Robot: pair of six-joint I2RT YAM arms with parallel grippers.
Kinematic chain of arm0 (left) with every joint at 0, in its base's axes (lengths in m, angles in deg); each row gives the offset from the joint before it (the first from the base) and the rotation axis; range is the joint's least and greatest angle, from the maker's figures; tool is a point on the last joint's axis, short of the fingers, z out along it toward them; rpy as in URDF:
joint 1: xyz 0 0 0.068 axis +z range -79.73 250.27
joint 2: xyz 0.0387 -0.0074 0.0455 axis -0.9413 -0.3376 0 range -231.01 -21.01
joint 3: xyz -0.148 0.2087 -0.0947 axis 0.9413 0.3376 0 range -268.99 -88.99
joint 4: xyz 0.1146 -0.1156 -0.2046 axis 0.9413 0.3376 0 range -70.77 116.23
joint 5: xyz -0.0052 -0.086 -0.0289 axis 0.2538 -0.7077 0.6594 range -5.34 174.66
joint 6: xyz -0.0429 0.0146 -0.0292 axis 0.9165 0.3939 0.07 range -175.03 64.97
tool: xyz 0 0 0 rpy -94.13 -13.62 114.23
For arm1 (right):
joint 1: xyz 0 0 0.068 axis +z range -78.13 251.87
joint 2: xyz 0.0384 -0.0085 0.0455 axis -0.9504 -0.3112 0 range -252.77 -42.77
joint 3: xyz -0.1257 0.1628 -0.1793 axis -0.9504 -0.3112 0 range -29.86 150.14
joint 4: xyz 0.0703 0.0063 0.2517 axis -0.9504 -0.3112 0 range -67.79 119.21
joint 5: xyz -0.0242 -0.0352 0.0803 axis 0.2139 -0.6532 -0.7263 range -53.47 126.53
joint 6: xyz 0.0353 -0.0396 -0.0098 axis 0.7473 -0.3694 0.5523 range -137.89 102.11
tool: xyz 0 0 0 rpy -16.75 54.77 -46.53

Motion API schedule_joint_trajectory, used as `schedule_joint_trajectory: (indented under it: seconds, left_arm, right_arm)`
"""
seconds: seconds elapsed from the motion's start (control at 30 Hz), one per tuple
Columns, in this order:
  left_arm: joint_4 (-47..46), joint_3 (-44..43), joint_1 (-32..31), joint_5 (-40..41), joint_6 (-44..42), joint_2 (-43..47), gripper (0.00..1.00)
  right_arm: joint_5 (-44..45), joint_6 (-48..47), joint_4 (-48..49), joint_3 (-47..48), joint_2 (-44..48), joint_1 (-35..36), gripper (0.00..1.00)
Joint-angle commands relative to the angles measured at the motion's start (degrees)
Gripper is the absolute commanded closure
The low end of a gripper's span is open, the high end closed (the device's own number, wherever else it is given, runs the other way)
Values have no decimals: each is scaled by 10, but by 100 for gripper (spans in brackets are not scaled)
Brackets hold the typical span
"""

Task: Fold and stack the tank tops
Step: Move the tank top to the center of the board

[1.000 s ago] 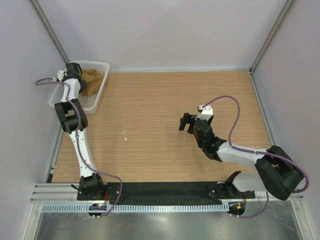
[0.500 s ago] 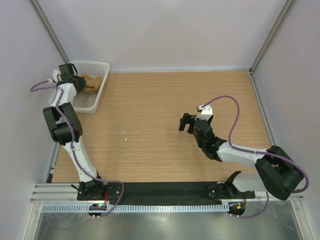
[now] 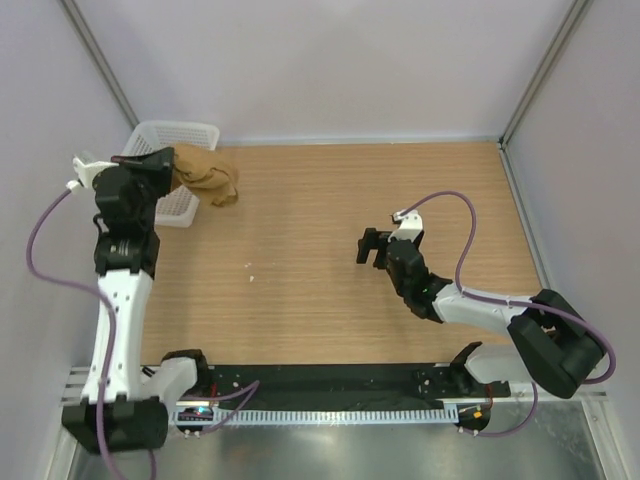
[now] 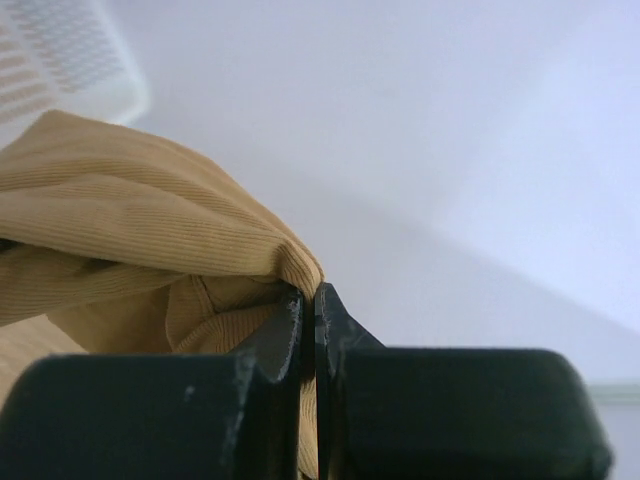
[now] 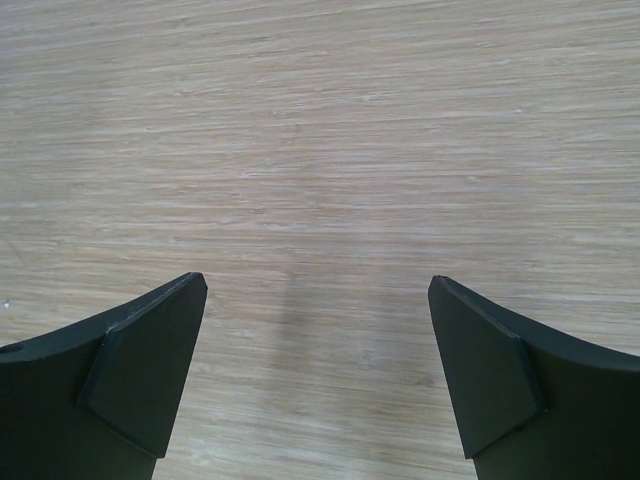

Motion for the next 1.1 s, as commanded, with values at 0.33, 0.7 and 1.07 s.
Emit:
schedule_joint_trajectory:
  seconds: [0.33,0.7,1.07]
  left_arm:
    - [2,155,-234,5,76,263,100]
    - [143,22,-444,89,-121,-51,1]
    - [173,80,-443,136,-236,-45,2]
  right_arm:
    - [12,-6,37,1,22,-2,0]
    - [6,-15,45,-11,47,-3,0]
    - [-202,-31,37,29,0,-2,48]
